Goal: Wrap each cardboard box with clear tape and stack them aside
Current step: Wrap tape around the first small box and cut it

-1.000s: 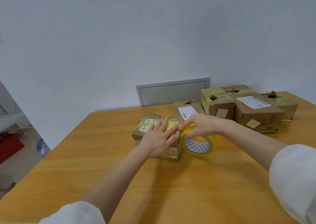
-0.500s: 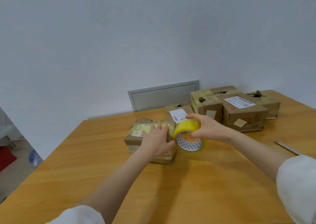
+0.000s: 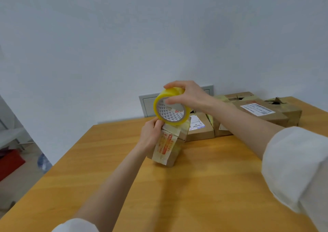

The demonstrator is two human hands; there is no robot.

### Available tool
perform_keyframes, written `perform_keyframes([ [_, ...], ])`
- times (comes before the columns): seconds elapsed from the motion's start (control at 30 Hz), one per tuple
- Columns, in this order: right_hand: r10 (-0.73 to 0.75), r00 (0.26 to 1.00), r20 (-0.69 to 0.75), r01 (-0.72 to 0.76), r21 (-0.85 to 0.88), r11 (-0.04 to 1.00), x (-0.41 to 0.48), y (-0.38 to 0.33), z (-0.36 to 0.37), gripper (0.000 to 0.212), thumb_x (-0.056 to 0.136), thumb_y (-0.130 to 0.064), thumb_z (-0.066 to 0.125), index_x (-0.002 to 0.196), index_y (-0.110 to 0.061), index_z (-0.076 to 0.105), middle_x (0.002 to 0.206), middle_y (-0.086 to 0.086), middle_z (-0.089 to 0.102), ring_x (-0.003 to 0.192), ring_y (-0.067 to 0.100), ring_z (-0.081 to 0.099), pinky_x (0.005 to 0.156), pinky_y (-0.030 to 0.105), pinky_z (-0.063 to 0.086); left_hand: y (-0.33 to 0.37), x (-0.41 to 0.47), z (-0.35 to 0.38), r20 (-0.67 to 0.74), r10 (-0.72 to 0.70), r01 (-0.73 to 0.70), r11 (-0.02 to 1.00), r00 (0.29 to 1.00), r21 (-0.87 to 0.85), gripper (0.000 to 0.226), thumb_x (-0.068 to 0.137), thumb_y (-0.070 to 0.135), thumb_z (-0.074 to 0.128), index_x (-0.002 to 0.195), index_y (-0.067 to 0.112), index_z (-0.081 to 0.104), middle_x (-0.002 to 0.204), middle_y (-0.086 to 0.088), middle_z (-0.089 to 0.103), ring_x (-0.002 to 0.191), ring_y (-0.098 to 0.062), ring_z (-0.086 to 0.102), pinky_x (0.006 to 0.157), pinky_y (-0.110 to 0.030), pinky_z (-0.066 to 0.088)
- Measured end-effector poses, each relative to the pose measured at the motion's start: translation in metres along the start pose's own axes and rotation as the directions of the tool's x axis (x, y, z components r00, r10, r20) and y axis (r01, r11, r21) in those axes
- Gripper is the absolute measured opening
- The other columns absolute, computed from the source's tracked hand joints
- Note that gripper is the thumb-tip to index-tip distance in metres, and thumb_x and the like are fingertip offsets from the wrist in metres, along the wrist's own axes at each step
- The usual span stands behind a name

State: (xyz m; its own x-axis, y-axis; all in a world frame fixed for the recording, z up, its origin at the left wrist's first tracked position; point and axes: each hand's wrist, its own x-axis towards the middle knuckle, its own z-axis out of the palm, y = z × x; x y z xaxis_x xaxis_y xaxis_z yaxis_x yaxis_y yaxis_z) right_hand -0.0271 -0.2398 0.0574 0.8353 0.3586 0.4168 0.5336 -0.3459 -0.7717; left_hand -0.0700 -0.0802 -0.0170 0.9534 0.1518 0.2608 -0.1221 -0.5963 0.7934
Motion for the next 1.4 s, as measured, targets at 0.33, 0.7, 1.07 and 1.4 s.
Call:
perform_keyframes([
  [0.33, 0.100, 0.971, 0.216, -0.057, -0.200, 0.978, -0.009, 0.009, -0.028, 0.044, 0.077, -0.038, 0.076, 0.119, -0.030, 0.067, 0.115, -0.012, 0.059, 0.109, 0.009, 0.051, 0.083, 0.022, 0.043, -0.012, 0.004, -0.010, -0.009, -0.055, 0.055, 0.998, 0.998, -0.045, 0.033, 0.100, 0.017, 0.032, 0.072, 0.012, 0.050, 0.066, 0.001, 0.047, 0.061, -0.011, 0.040, 0.054, -0.024, 0.030],
  [0.7, 0.215, 0.907, 0.361, -0.078, -0.358, 0.930, -0.044, 0.038, -0.015, 0.027, 0.083, -0.047, 0.067, 0.109, -0.037, 0.071, 0.117, -0.017, 0.063, 0.111, 0.009, 0.055, 0.089, 0.025, 0.043, -0.024, 0.007, -0.015, 0.076, -0.271, 0.281, 0.935, 0.959, -0.215, 0.037, 0.102, 0.024, 0.026, 0.098, 0.008, 0.059, 0.078, -0.007, 0.056, 0.074, -0.017, 0.055, 0.074, -0.038, 0.050],
  [1.07, 0.217, 0.926, 0.309, -0.102, -0.349, 0.932, -0.047, 0.057, -0.002, 0.045, 0.078, -0.047, 0.072, 0.121, -0.033, 0.065, 0.135, -0.006, 0.055, 0.124, 0.017, 0.048, 0.099, 0.032, 0.041, -0.018, 0.010, -0.012, 0.120, 0.296, -0.318, 0.830, 0.948, 0.458, 0.050, 0.103, 0.035, 0.028, 0.150, 0.016, 0.026, 0.156, 0.000, 0.025, 0.145, -0.015, 0.019, 0.116, -0.032, 0.018],
  [1.4, 0.199, 0.938, 0.285, -0.097, -0.334, 0.938, -0.051, 0.063, 0.001, 0.052, 0.072, -0.053, 0.074, 0.121, -0.037, 0.064, 0.130, -0.004, 0.058, 0.117, 0.017, 0.052, 0.098, 0.038, 0.047, -0.004, 0.002, -0.006, 0.414, 0.118, -0.411, 0.525, 0.903, 0.746, 0.074, 0.089, 0.070, 0.019, 0.150, 0.037, -0.005, 0.160, -0.005, -0.013, 0.147, -0.024, -0.010, 0.119, -0.042, -0.001],
])
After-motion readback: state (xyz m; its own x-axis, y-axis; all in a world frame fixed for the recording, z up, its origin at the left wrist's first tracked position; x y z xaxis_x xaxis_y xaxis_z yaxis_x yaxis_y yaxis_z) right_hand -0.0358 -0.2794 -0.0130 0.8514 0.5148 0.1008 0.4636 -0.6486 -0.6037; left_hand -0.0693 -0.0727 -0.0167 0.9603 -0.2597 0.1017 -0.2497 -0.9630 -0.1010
